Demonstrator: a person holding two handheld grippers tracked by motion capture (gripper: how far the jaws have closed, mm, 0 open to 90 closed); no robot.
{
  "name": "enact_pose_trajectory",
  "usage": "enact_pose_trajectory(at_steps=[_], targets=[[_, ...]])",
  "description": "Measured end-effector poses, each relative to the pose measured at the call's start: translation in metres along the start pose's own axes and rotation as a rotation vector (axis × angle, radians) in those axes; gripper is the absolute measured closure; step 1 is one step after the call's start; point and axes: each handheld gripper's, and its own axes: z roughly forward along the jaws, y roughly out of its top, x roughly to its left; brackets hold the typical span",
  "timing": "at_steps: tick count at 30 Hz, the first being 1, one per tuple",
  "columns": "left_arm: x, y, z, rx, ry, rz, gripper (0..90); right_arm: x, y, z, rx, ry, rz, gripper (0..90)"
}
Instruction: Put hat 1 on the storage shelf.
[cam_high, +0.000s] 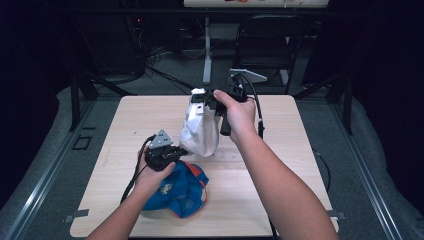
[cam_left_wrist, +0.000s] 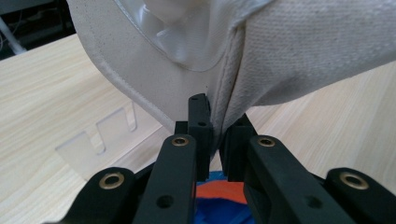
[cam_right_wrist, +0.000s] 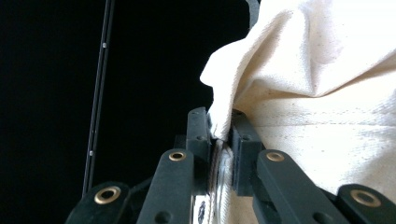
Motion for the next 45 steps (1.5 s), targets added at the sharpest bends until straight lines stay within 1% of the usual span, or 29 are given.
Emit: enact_pose_trajectory(at_steps=[1, 5, 7, 10, 11, 12, 13, 16, 18, 20, 22, 23, 25, 27, 28, 29, 30, 31, 32, 34, 35, 36, 37, 39, 40, 41, 43, 44, 45], targets=[[0.003, -0.004, 0.001, 0.013, 0.000, -0.005, 84.8, -0.003, 0.000, 0.003, 0.003, -0.006, 0.010, 80.8], [0.008, -0.009, 0.002, 0.006, -0.020, -0.019, 84.8, -0.009, 0.000, 0.007, 0.008, -0.003, 0.020, 80.7], [0.012, -0.014, 0.003, 0.006, -0.031, -0.035, 84.8, -0.010, -0.001, 0.009, 0.015, -0.015, 0.013, 80.6], [0.013, -0.017, 0.003, 0.007, -0.022, -0.045, 84.8, -0.010, -0.001, 0.010, 0.013, -0.026, 0.006, 80.4], [0.011, -0.017, 0.003, 0.004, -0.005, -0.043, 84.9, -0.010, -0.002, 0.010, 0.009, -0.039, 0.000, 79.7], [0.010, -0.017, 0.004, 0.004, -0.002, -0.048, 84.9, -0.009, -0.002, 0.010, 0.007, -0.045, -0.008, 78.9], [0.008, -0.017, 0.004, 0.006, 0.020, -0.049, 85.0, -0.009, -0.002, 0.010, 0.005, -0.052, -0.019, 77.9], [0.006, -0.018, 0.005, 0.004, 0.035, -0.054, 85.2, -0.009, -0.003, 0.008, -0.011, -0.056, -0.037, 74.1], [0.004, -0.018, 0.005, 0.008, 0.053, -0.054, 85.3, -0.008, -0.003, 0.003, -0.015, -0.061, -0.054, 71.0], [0.004, -0.018, 0.005, 0.015, 0.065, -0.056, 85.4, -0.008, -0.003, -0.005, -0.037, -0.078, -0.080, 66.2], [0.005, -0.018, 0.005, 0.031, 0.072, -0.063, 85.4, -0.008, -0.003, -0.009, -0.038, -0.081, -0.091, 65.7], [0.005, -0.020, 0.006, 0.033, 0.080, -0.062, 85.4, -0.008, -0.006, -0.017, -0.048, -0.086, -0.124, 64.3], [0.005, -0.023, 0.007, 0.043, 0.083, -0.070, 85.4, -0.008, -0.008, -0.021, -0.048, -0.094, -0.136, 63.6], [0.004, -0.025, 0.011, 0.064, 0.086, -0.069, 85.4, -0.013, -0.017, -0.032, -0.042, -0.131, -0.197, 62.3], [0.003, -0.027, 0.014, 0.077, 0.091, -0.068, 85.4, -0.013, -0.017, -0.032, -0.042, -0.131, -0.197, 62.3], [0.000, -0.030, 0.017, 0.081, 0.095, -0.065, 85.4, -0.020, -0.023, -0.039, -0.044, -0.147, -0.226, 62.1], [0.000, -0.030, 0.017, 0.081, 0.095, -0.065, 85.4, -0.020, -0.023, -0.039, -0.044, -0.147, -0.226, 62.1], [-0.003, -0.030, 0.017, 0.091, 0.106, -0.040, 85.4, -0.030, -0.030, -0.046, -0.048, -0.137, -0.239, 62.0], [-0.003, -0.030, 0.017, 0.091, 0.106, -0.040, 85.4, -0.030, -0.030, -0.046, -0.048, -0.137, -0.239, 62.0], [-0.004, -0.030, 0.018, 0.090, 0.114, -0.031, 85.3, -0.042, -0.037, -0.051, -0.046, -0.146, -0.247, 61.6], [-0.005, -0.031, 0.017, 0.088, 0.115, -0.025, 85.1, -0.055, -0.045, -0.056, -0.042, -0.169, -0.262, 61.1], [-0.005, -0.031, 0.017, 0.088, 0.115, -0.025, 84.8, -0.061, -0.049, -0.057, -0.055, -0.179, -0.265, 61.1], [-0.007, -0.032, 0.017, 0.086, 0.117, -0.004, 83.9, -0.067, -0.054, -0.059, -0.064, -0.192, -0.274, 60.4], [-0.010, -0.032, 0.016, 0.098, 0.116, 0.006, 78.5, -0.078, -0.062, -0.062, -0.080, -0.215, -0.293, 58.9], [-0.010, -0.032, 0.016, 0.098, 0.116, 0.006, 75.8, -0.078, -0.062, -0.062, -0.080, -0.215, -0.293, 58.9], [-0.012, -0.032, 0.013, 0.100, 0.113, 0.007, 72.7, -0.089, -0.070, -0.064, -0.055, -0.212, -0.303, 58.8], [-0.015, -0.033, 0.008, 0.095, 0.112, 0.006, 67.9, -0.100, -0.078, -0.064, -0.030, -0.212, -0.295, 55.2], [-0.015, -0.033, 0.008, 0.095, 0.112, 0.006, 66.2, -0.100, -0.078, -0.064, -0.030, -0.212, -0.295, 55.2], [-0.017, -0.034, 0.002, 0.082, 0.109, 0.007, 64.2, -0.109, -0.087, -0.065, -0.034, -0.235, -0.311, 54.8]])
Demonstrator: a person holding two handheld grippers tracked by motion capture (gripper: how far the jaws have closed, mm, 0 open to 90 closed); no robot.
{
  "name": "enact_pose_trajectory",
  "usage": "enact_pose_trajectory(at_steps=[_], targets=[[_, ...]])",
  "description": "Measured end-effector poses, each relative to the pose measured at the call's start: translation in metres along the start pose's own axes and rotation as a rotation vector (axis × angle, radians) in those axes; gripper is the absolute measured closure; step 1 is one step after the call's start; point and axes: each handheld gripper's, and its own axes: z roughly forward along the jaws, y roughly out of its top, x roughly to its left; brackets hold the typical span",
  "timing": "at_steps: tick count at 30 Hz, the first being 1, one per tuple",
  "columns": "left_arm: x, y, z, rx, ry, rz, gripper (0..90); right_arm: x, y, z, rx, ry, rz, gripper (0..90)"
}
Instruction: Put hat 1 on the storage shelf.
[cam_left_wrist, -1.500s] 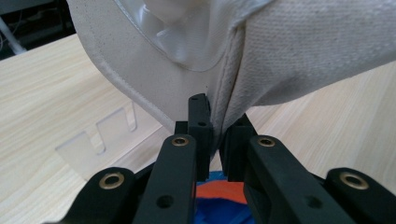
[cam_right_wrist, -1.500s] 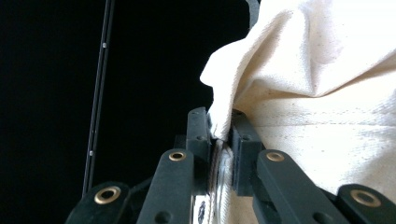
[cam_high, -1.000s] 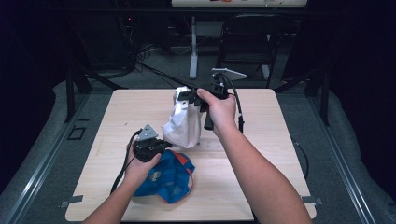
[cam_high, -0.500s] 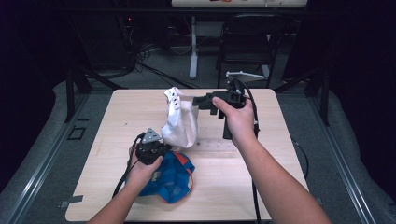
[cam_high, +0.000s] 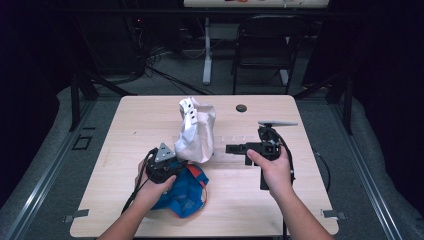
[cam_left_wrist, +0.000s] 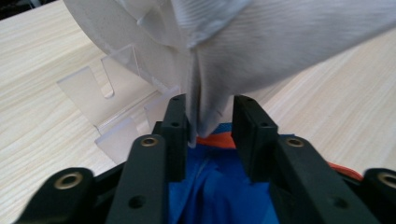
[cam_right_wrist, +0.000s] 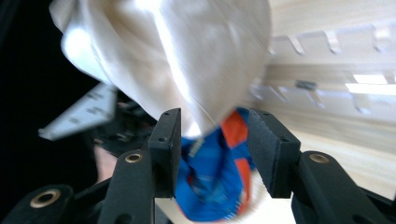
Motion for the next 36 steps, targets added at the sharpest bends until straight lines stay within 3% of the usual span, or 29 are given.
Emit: enact_pose_trajectory(at_steps=[4, 5, 6, 7, 8, 14, 15, 18, 20, 23, 25, 26, 27, 28, 29, 30, 31, 32, 36], targets=[[-0.002, -0.005, -0.011, -0.011, 0.007, 0.027, 59.4, -0.009, -0.021, 0.000, -0.058, -0.051, -0.079, 53.7], [-0.003, -0.007, -0.015, -0.019, 0.009, 0.034, 59.4, -0.009, -0.021, 0.000, -0.058, -0.051, -0.079, 53.7], [-0.002, -0.011, -0.022, -0.030, 0.006, 0.037, 59.2, -0.013, -0.030, 0.000, -0.081, -0.095, -0.137, 56.6], [-0.002, -0.011, -0.022, -0.030, 0.006, 0.037, 59.2, -0.013, -0.030, 0.000, -0.081, -0.095, -0.137, 56.6], [-0.002, -0.014, -0.029, -0.033, 0.009, 0.037, 58.9, -0.018, -0.039, 0.001, -0.091, -0.127, -0.160, 58.2], [0.007, -0.024, -0.045, -0.039, 0.030, 0.013, 56.5, -0.032, -0.058, 0.002, -0.108, -0.104, -0.132, 58.5], [0.010, -0.030, -0.051, -0.029, 0.031, -0.004, 56.0, -0.037, -0.064, 0.003, -0.099, -0.103, -0.136, 55.2], [0.014, -0.037, -0.056, -0.014, 0.049, -0.003, 53.8, -0.043, -0.074, 0.006, -0.092, -0.098, -0.154, 53.4], [0.018, -0.048, -0.064, 0.012, 0.094, -0.005, 50.1, -0.045, -0.081, 0.008, -0.090, -0.121, -0.180, 51.4], [0.023, -0.056, -0.071, -0.004, 0.101, -0.015, 49.1, -0.049, -0.086, 0.014, -0.065, -0.110, -0.182, 51.4], [0.028, -0.063, -0.077, -0.013, 0.120, -0.045, 48.4, -0.051, -0.091, 0.019, -0.036, -0.119, -0.173, 52.8], [0.035, -0.072, -0.082, -0.009, 0.134, -0.095, 46.2, -0.052, -0.097, 0.024, -0.034, -0.149, -0.215, 50.3], [0.035, -0.072, -0.082, -0.009, 0.134, -0.095, 46.1, -0.053, -0.100, 0.026, -0.053, -0.169, -0.236, 46.7], [0.041, -0.082, -0.085, -0.010, 0.137, -0.175, 45.2, -0.054, -0.103, 0.028, -0.066, -0.182, -0.245, 44.1], [0.041, -0.082, -0.085, -0.010, 0.137, -0.175, 44.1, -0.056, -0.103, 0.025, -0.035, -0.224, -0.269, 44.2], [0.044, -0.087, -0.087, -0.012, 0.137, -0.200, 44.1, -0.056, -0.103, 0.025, -0.035, -0.224, -0.269, 44.2], [0.046, -0.092, -0.088, -0.022, 0.136, -0.228, 44.1, -0.056, -0.107, 0.031, -0.074, -0.175, -0.220, 45.5], [0.051, -0.098, -0.090, -0.032, 0.134, -0.264, 43.9, -0.057, -0.108, 0.033, -0.070, -0.172, -0.215, 47.8], [0.055, -0.098, -0.094, -0.050, 0.164, -0.267, 38.1, -0.053, -0.112, 0.034, -0.122, -0.177, -0.273, 51.2]])
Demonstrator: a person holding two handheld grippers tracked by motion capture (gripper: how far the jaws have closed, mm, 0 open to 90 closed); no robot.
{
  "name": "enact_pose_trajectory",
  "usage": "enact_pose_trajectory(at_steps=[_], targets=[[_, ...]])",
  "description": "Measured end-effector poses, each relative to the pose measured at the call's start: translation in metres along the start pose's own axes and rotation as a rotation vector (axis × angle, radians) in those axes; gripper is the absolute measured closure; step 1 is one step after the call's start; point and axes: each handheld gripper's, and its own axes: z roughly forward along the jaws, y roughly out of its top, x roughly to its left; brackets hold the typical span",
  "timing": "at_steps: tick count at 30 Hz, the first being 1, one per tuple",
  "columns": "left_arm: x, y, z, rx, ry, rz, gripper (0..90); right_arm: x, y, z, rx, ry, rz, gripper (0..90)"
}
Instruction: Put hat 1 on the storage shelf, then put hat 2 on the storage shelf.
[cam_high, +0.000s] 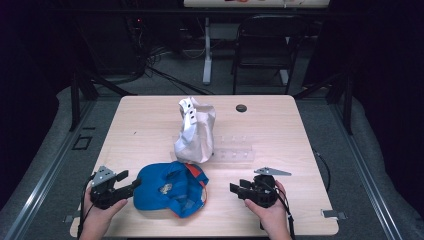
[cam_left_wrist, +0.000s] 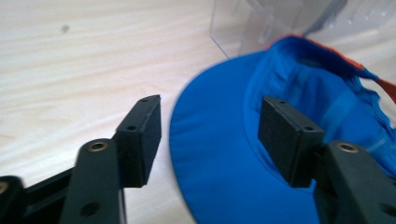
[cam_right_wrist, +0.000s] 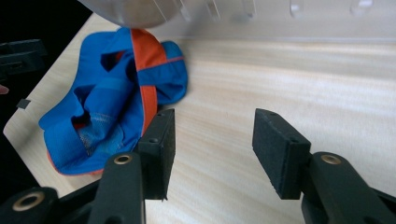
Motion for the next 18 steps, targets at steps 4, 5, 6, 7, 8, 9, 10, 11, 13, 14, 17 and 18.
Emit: enact_pose_trajectory(at_steps=[4, 5, 6, 7, 8, 9, 10, 11, 13, 14, 17, 18], targets=[[-0.001, -0.002, 0.003, 0.008, 0.008, 0.019, 37.0, 0.002, -0.003, 0.001, 0.002, 0.002, -0.022, 52.8], [-0.002, -0.003, 0.006, 0.011, 0.001, 0.033, 37.6, 0.001, -0.006, 0.001, 0.003, 0.009, -0.025, 54.6], [-0.006, -0.005, 0.011, 0.056, -0.009, 0.058, 39.6, 0.001, -0.006, 0.000, 0.005, 0.010, -0.024, 54.4], [-0.006, -0.005, 0.011, 0.056, -0.009, 0.058, 41.1, 0.000, -0.006, 0.000, 0.006, 0.007, -0.034, 53.8], [-0.009, -0.007, 0.014, 0.076, -0.010, 0.070, 41.1, 0.000, -0.006, 0.000, 0.006, 0.007, -0.034, 53.8], [-0.011, -0.009, 0.018, 0.103, -0.012, 0.087, 42.9, 0.000, -0.007, 0.000, -0.007, 0.007, -0.043, 53.3], [-0.017, -0.013, 0.026, 0.138, 0.002, 0.126, 43.9, 0.000, -0.006, -0.001, -0.013, 0.001, -0.065, 51.8], [-0.017, -0.013, 0.026, 0.138, 0.002, 0.126, 43.9, 0.000, -0.006, -0.001, -0.015, 0.010, -0.070, 51.2], [-0.020, -0.016, 0.033, 0.166, -0.005, 0.144, 43.9, -0.001, -0.007, 0.000, -0.015, 0.010, -0.071, 49.9], [-0.024, -0.019, 0.038, 0.199, 0.005, 0.177, 43.7, -0.001, -0.007, 0.001, -0.015, 0.001, -0.069, 46.4], [-0.028, -0.021, 0.042, 0.215, 0.015, 0.206, 41.7, -0.002, -0.008, 0.002, 0.004, 0.015, -0.021, 44.6], [-0.029, -0.020, 0.042, 0.215, 0.031, 0.210, 40.4, -0.003, -0.008, 0.002, 0.014, -0.004, -0.019, 39.8]])
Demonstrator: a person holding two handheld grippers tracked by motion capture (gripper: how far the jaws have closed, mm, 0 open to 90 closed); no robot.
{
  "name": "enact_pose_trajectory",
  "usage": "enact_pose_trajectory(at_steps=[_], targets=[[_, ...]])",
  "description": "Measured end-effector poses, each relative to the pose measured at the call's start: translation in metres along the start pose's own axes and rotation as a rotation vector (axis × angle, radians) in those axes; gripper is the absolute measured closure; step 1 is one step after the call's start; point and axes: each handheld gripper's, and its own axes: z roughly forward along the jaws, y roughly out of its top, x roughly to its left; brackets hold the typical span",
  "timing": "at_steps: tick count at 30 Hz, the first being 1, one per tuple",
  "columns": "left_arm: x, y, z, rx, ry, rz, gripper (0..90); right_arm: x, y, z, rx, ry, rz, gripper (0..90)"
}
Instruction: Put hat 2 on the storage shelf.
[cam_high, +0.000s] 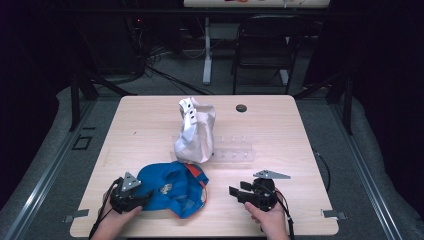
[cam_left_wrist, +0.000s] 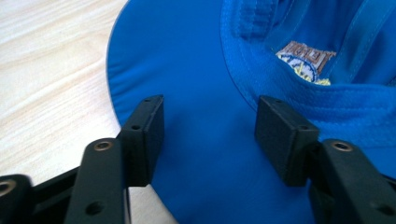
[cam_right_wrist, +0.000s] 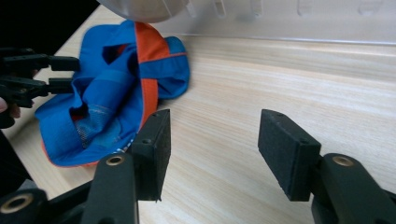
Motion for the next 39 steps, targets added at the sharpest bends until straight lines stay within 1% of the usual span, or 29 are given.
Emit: enact_pose_trajectory(at_steps=[1, 2, 3, 4, 6, 8, 9, 10, 11, 12, 13, 14, 16, 17, 21, 22, 23, 24, 25, 26, 30, 31, 32, 33, 34, 36, 37, 38, 39], targets=[[0.000, 0.000, 0.000, 0.000, 0.000, 0.000, 39.3, 0.000, 0.000, 0.000, 0.000, 0.000, 0.000, 39.8], [0.001, 0.000, 0.000, 0.004, 0.007, -0.010, 38.1, -0.001, 0.001, 0.000, -0.010, -0.005, 0.021, 31.2], [0.001, 0.000, 0.000, 0.004, 0.007, -0.010, 35.2, -0.001, 0.001, 0.000, -0.010, -0.005, 0.021, 31.2], [0.003, -0.001, 0.000, 0.000, 0.017, -0.023, 33.6, -0.002, 0.001, -0.001, -0.027, -0.016, 0.032, 23.9], [0.006, -0.002, 0.000, -0.002, 0.023, -0.038, 30.9, -0.001, 0.000, -0.001, -0.030, -0.030, 0.030, 19.9], [0.008, -0.002, 0.000, -0.004, 0.026, -0.046, 28.9, 0.001, 0.000, 0.000, -0.028, -0.036, 0.030, 19.4], [0.009, -0.002, -0.001, -0.008, 0.027, -0.060, 28.9, 0.001, 0.000, 0.000, -0.009, -0.056, 0.015, 19.1], [0.014, -0.002, 0.000, -0.025, 0.029, -0.103, 26.0, 0.003, -0.001, 0.004, 0.003, -0.081, 0.020, 19.4], [0.014, -0.002, 0.000, -0.025, 0.029, -0.103, 23.8, 0.003, -0.001, 0.004, 0.003, -0.081, 0.020, 19.4], [0.019, -0.002, 0.000, -0.036, 0.036, -0.136, 21.9, 0.006, -0.002, 0.007, 0.021, -0.113, -0.008, 19.8], [0.019, -0.002, 0.000, -0.036, 0.036, -0.136, 21.1, 0.006, -0.002, 0.007, 0.021, -0.113, -0.008, 19.8], [0.023, -0.003, 0.001, -0.045, 0.039, -0.156, 20.4, 0.007, -0.002, 0.007, 0.028, -0.124, -0.026, 21.3], [0.024, -0.003, 0.002, -0.045, 0.034, -0.166, 19.9, 0.007, -0.001, 0.007, 0.022, -0.123, -0.027, 21.8], [0.025, -0.003, 0.005, -0.038, 0.020, -0.168, 19.9, 0.008, -0.002, 0.008, -0.007, -0.123, -0.019, 26.4], [0.024, -0.003, 0.009, -0.023, 0.004, -0.158, 20.0, 0.006, -0.002, 0.007, -0.016, -0.126, -0.016, 31.8], [0.024, -0.003, 0.010, -0.020, 0.000, -0.157, 20.1, 0.005, -0.003, 0.006, -0.023, -0.128, -0.017, 37.1], [0.023, -0.002, 0.011, -0.020, -0.008, -0.154, 20.1, 0.005, -0.003, 0.006, -0.023, -0.128, -0.017, 37.1], [0.020, -0.001, 0.012, -0.021, -0.030, -0.141, 20.7, 0.005, -0.003, 0.006, -0.032, -0.120, -0.019, 44.0], [0.020, -0.001, 0.012, -0.021, -0.030, -0.141, 21.8, 0.005, -0.003, 0.006, -0.032, -0.120, -0.019, 44.0], [0.016, 0.000, 0.012, -0.017, -0.035, -0.124, 21.7, 0.006, -0.003, 0.006, -0.024, -0.090, -0.028, 48.7], [0.012, 0.000, 0.012, -0.017, -0.047, -0.115, 21.8, 0.008, -0.005, 0.008, -0.009, -0.075, -0.033, 50.1], [0.010, 0.001, 0.012, -0.016, -0.047, -0.117, 21.8, 0.009, -0.005, 0.008, 0.012, -0.069, -0.030, 50.2], [0.006, 0.001, 0.012, -0.008, -0.060, -0.117, 21.9, 0.010, -0.006, 0.010, 0.033, -0.067, -0.047, 50.5], [0.003, 0.002, 0.011, -0.006, -0.071, -0.104, 22.2, 0.011, -0.006, 0.012, 0.039, -0.050, -0.046, 50.6], [0.003, 0.002, 0.011, -0.006, -0.071, -0.104, 24.0, 0.011, -0.006, 0.012, 0.039, -0.050, -0.046, 50.6], [-0.008, 0.004, 0.011, -0.001, -0.110, -0.071, 26.2, 0.015, -0.008, 0.015, 0.086, -0.025, -0.064, 50.7], [-0.008, 0.004, 0.011, -0.001, -0.110, -0.071, 26.2, 0.015, -0.008, 0.015, 0.086, -0.025, -0.064, 50.7], [-0.016, 0.006, 0.012, -0.006, -0.120, -0.040, 26.2, 0.018, -0.009, 0.018, 0.116, -0.047, -0.067, 53.2], [-0.016, 0.006, 0.012, -0.006, -0.120, -0.040, 26.2, 0.018, -0.009, 0.018, 0.116, -0.047, -0.067, 53.2]])
